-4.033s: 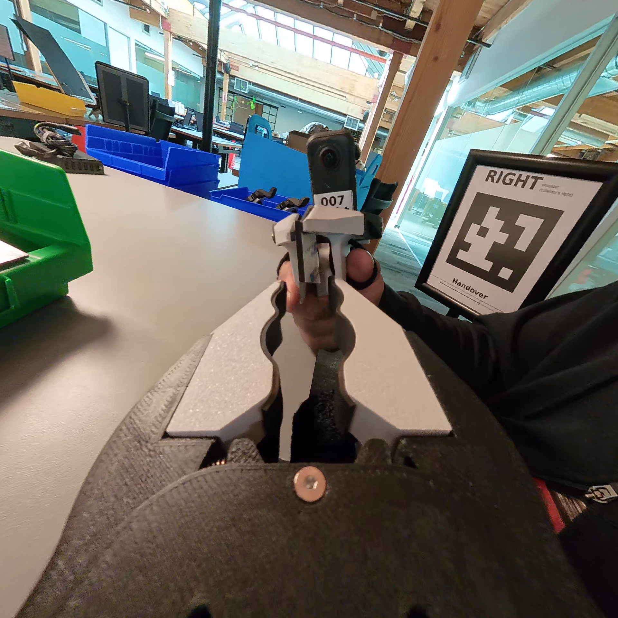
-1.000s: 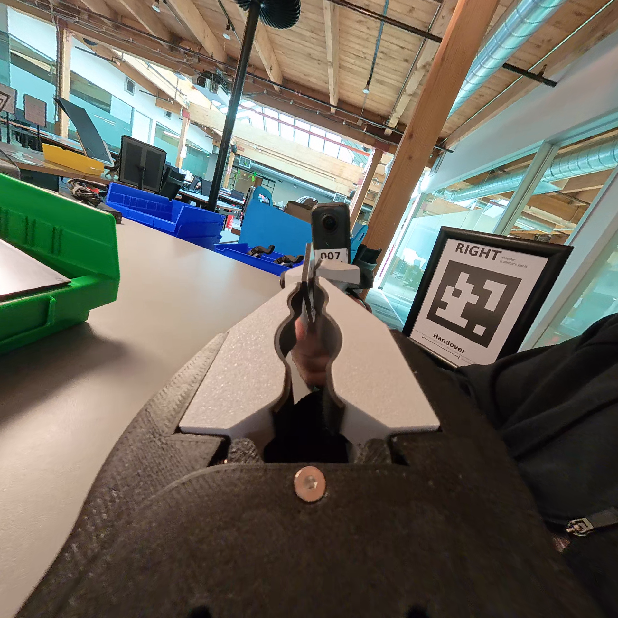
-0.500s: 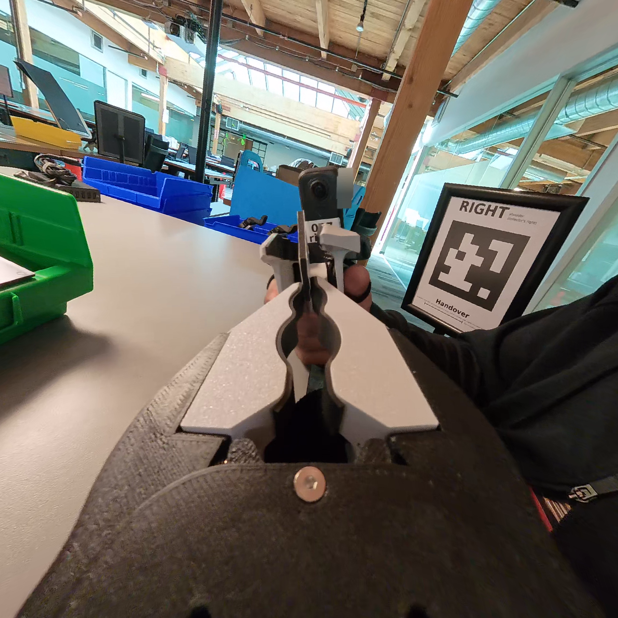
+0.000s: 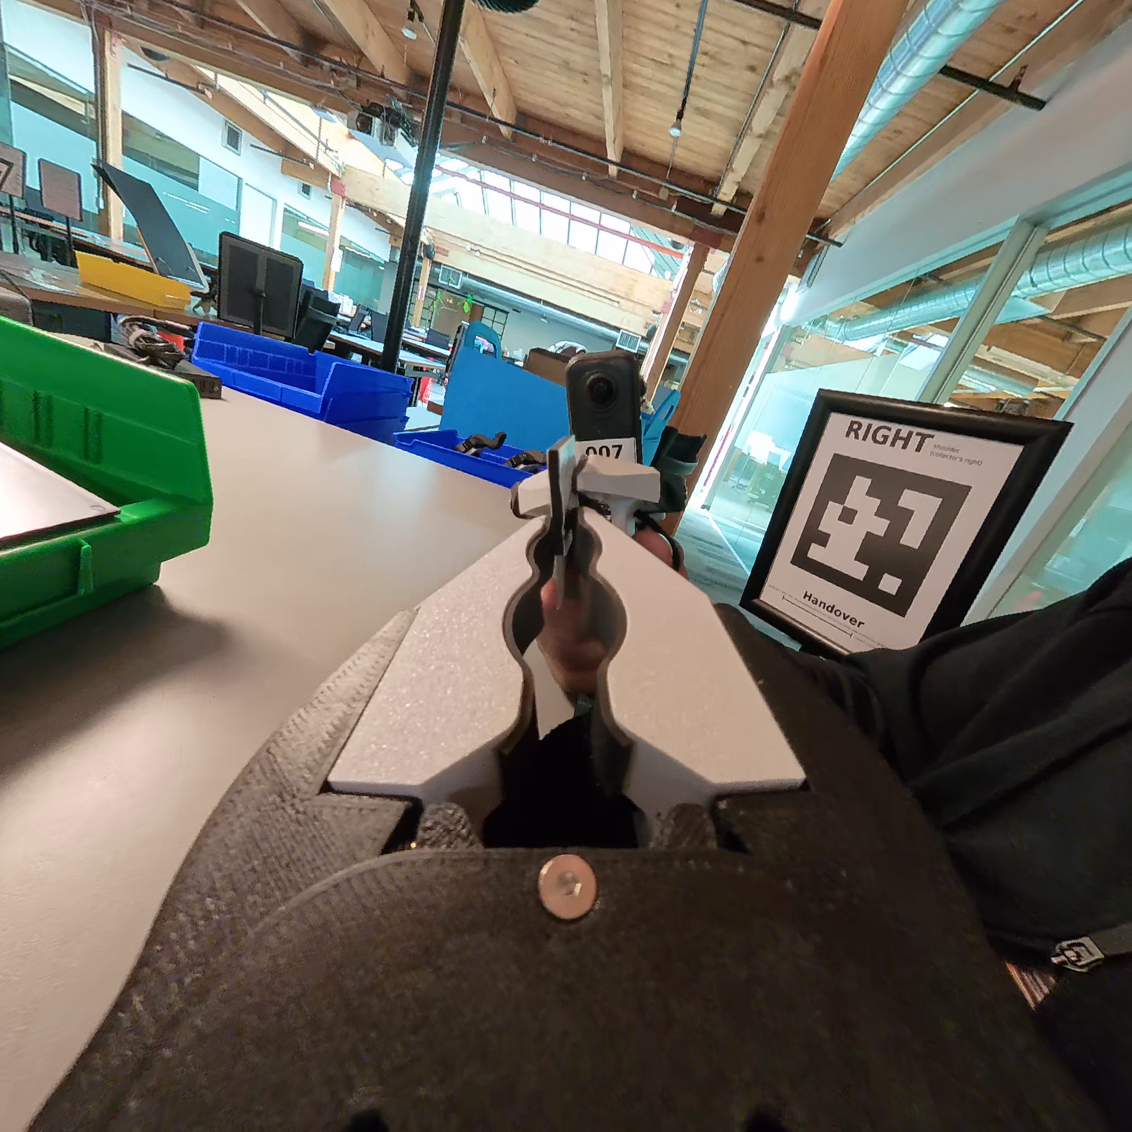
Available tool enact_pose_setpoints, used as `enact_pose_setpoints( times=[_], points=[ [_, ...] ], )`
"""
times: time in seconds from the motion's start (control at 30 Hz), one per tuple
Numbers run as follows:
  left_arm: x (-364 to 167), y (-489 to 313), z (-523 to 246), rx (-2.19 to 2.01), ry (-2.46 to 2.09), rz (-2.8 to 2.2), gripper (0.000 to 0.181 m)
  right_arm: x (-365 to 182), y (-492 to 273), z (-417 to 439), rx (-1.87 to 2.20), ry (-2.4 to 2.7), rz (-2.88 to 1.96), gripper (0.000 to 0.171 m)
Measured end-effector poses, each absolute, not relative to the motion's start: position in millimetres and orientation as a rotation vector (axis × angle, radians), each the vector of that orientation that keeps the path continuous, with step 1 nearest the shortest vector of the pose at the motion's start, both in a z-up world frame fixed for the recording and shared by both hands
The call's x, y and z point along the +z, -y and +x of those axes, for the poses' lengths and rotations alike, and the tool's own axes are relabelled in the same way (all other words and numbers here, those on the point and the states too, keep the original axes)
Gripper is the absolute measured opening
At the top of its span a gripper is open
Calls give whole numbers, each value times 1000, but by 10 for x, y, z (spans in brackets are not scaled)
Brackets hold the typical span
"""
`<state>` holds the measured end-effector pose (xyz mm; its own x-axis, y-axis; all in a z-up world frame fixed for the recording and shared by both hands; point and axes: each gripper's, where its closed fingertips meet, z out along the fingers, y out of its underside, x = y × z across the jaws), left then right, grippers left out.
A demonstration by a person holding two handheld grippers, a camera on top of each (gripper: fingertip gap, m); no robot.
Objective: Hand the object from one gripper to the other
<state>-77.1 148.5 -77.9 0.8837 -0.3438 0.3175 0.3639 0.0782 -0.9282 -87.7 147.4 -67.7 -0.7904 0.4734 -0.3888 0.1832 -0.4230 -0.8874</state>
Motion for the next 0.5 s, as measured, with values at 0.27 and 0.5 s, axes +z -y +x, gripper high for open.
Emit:
enact_pose_setpoints(
  times=[0.27, 0.5],
  points=[
    [-790, -1492, -756, -543, 9, -1404, 4, -632, -1587, -915, 2350, 1471, -960, 6],
    [-722, -1443, -820, -552, 35, -1347, 8, -671, -1481, -875, 2343, 1565, -924, 4]
  ],
)
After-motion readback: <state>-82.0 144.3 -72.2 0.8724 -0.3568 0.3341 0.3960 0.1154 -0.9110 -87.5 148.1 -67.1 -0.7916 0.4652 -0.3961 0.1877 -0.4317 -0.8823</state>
